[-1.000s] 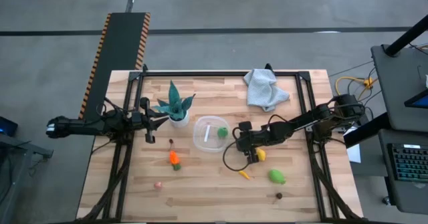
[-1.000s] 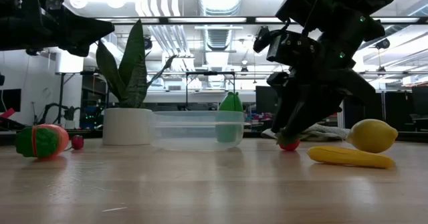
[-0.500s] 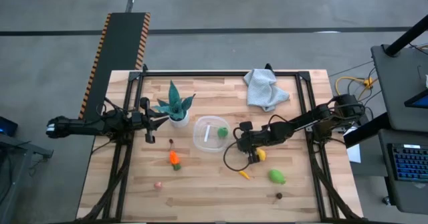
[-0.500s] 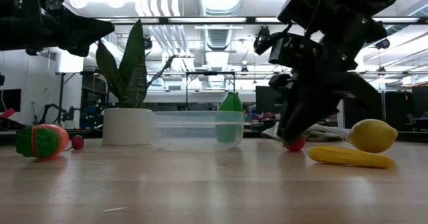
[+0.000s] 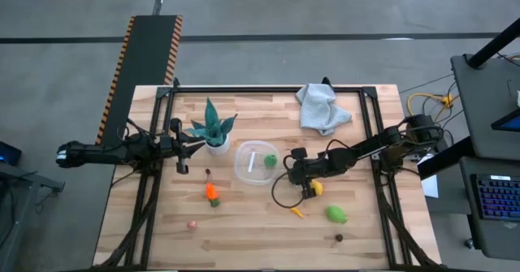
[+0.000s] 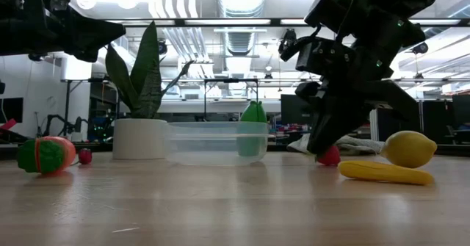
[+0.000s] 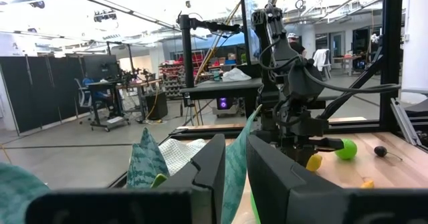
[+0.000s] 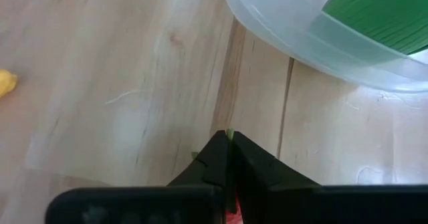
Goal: Pick and placing Produce into tupperware
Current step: Put the red strawberry into the container
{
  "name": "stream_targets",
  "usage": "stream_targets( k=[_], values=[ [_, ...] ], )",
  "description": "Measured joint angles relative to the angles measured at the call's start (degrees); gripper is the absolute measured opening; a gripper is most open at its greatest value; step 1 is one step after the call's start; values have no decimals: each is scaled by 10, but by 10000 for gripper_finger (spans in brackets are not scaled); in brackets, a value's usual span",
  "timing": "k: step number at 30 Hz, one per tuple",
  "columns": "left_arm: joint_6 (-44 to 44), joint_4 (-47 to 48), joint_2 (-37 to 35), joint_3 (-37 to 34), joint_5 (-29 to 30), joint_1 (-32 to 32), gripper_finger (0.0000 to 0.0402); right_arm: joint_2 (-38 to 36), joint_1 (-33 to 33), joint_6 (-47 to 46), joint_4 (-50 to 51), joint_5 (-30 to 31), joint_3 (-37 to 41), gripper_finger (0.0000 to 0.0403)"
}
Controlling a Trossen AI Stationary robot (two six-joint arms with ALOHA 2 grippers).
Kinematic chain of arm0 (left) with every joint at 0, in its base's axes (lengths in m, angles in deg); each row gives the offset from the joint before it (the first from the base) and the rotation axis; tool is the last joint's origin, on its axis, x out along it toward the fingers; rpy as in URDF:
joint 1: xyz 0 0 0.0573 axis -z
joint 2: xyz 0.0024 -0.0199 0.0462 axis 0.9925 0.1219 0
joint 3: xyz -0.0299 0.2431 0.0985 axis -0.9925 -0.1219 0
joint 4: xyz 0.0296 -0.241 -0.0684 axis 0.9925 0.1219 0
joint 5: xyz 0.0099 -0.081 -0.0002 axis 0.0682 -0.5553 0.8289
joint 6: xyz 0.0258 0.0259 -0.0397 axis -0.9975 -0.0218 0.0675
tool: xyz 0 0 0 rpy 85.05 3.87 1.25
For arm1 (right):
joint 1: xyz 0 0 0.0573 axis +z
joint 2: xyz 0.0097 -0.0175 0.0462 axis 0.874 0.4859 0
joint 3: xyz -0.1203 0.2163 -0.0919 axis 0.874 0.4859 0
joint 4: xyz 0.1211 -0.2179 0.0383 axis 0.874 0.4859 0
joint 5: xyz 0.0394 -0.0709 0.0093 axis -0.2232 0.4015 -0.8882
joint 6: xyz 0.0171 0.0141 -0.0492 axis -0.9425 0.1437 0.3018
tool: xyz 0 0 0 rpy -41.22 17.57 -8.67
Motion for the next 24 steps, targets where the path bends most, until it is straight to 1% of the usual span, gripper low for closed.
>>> stream_targets(
  k=[5,10,16,20,24],
  values=[
    [0,0,0,0,0,0,48,-12,0,12,0,0,-6,9],
    [0,0,-1,0,0,0,48,-46,0,15,0,0,-11,9],
    [0,0,0,0,0,0,48,-80,0,43,-20,0,-42,9],
    [0,-1,-1,0,0,0,48,-83,0,70,-35,-1,-70,9],
    [0,-4,-1,0,0,0,48,-61,-3,94,-66,-5,-83,9]
  ],
)
